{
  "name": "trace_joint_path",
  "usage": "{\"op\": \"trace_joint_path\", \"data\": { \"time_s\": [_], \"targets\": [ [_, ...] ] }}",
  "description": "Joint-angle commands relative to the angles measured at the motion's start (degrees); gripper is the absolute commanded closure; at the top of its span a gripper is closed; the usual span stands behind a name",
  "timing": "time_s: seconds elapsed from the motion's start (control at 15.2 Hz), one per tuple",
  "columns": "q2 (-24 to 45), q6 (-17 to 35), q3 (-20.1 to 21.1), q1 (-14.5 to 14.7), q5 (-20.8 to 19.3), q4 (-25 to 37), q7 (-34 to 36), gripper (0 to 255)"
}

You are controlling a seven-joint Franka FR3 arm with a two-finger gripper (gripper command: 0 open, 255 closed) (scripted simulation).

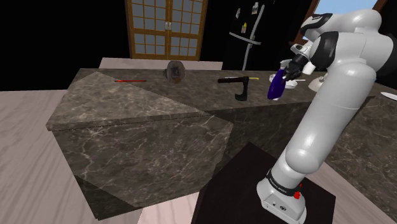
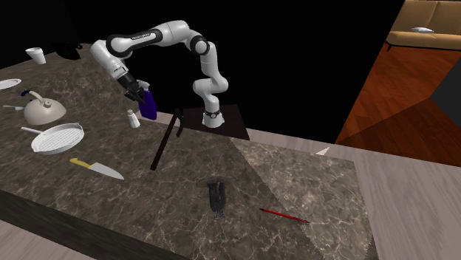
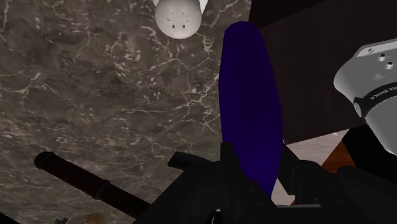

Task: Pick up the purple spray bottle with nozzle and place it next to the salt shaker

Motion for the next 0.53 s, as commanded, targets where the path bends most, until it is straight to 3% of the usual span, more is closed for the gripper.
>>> {"op": "trace_joint_path", "data": {
  "time_s": [0.0, 0.46],
  "targets": [
    [-0.05, 1.55, 0.06, 0.17, -0.13, -1.61, -0.51, 255],
    [0.17, 4.21, 0.08, 0.32, -0.10, -4.43, -1.65, 255]
  ]
}}
